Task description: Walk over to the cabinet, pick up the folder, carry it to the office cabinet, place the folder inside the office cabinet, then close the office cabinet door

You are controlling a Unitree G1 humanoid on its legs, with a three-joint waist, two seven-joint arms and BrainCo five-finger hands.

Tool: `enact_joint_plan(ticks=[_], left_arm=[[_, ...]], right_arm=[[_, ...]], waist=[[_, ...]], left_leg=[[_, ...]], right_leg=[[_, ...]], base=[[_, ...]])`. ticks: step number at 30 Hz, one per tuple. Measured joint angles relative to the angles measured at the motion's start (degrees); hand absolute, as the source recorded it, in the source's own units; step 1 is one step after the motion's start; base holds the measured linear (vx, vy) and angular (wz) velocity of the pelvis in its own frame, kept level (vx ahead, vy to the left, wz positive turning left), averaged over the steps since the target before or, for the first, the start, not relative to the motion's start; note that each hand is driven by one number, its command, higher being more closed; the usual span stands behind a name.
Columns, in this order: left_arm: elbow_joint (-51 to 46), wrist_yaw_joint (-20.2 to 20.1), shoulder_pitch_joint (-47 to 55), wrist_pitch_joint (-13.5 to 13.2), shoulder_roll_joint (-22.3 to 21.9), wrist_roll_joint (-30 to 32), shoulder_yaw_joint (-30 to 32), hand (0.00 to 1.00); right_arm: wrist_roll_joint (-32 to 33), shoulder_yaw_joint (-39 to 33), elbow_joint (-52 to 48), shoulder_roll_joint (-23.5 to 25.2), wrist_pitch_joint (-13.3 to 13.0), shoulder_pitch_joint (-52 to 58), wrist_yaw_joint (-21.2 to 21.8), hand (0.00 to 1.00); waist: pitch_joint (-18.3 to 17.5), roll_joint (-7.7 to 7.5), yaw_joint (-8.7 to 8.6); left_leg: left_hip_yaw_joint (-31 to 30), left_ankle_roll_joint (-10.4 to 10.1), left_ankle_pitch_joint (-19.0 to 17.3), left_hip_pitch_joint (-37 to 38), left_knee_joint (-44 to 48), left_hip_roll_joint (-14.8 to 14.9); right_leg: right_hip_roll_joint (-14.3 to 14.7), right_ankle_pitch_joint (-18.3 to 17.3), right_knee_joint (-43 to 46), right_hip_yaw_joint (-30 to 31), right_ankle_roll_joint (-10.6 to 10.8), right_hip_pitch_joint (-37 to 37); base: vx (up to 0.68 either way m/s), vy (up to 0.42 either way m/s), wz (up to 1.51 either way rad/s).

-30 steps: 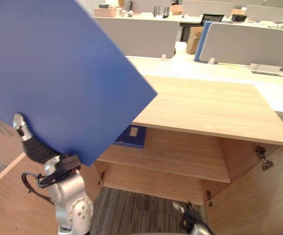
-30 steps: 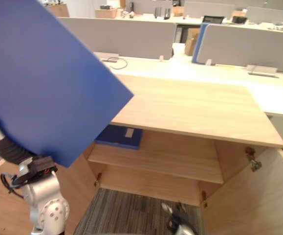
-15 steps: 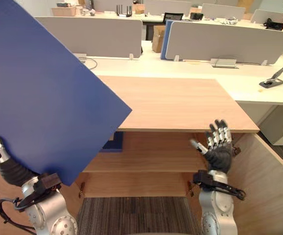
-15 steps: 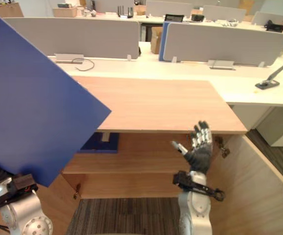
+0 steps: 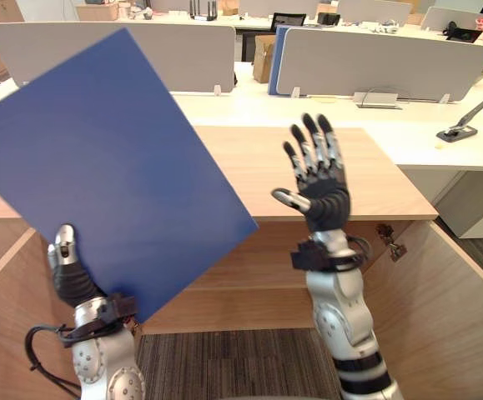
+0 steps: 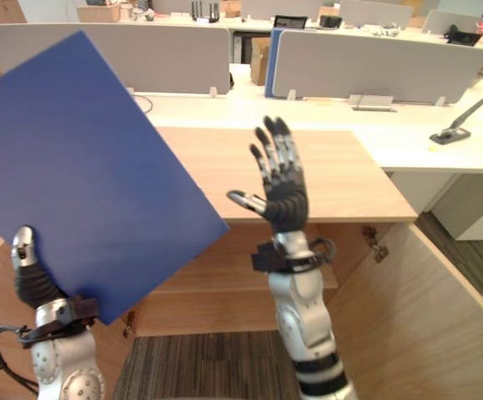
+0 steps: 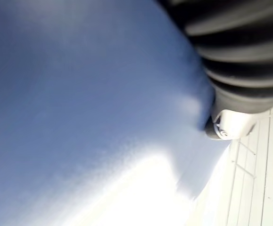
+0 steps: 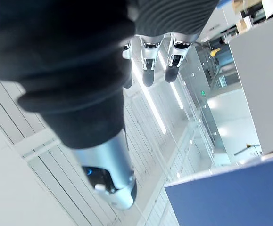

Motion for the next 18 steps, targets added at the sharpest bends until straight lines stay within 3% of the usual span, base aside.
enact_joint_plan(ticks=[3, 7, 12, 18], left_arm=[[0.67, -1.85, -0.25, 0.77, 0.06, -0.12, -3.25, 1.00], [0.69, -4.40, -0.35, 1.23, 0.97, -0.54, -5.00, 1.00], [1.06, -4.88, -0.28, 1.43, 3.29, -1.21, -5.73, 1.00], [1.11, -5.07, 1.53, 1.59, 5.67, -1.81, -6.54, 1.00]], right_arm=[[11.76, 2.61, 5.76, -2.37, 0.21, -5.69, 3.64, 0.00], [20.93, 4.90, 10.54, -5.85, 1.11, -11.69, 6.85, 0.00], [25.20, 7.18, 14.11, -9.06, 2.10, -16.97, 8.50, 0.00], [25.52, 9.96, 18.53, -12.32, 3.49, -20.12, 9.57, 0.00]], waist=[[0.68, 0.38, 0.31], [0.75, 0.39, 1.02], [0.88, 0.36, 1.14], [1.26, 0.29, 1.15]], left_leg=[[-1.04, 0.55, 0.82, -0.17, -0.97, -0.59], [-2.07, 0.93, 1.68, -0.12, -2.08, -1.10], [-2.83, 1.06, 2.44, -0.10, -2.97, -1.50], [-3.42, 1.01, 2.91, -0.17, -3.35, -1.63]], right_leg=[[-0.46, 0.06, 0.26, -0.97, 0.07, -0.04], [-0.89, 0.08, 0.28, -1.74, 0.10, -0.03], [-1.25, 0.13, 0.28, -2.47, 0.18, 0.00], [-1.37, 0.17, 0.28, -2.87, 0.17, 0.02]], base=[[-0.03, -0.002, 0.19], [-0.03, 0.008, 0.12], [-0.04, 0.001, 0.09], [-0.04, -0.005, 0.05]])
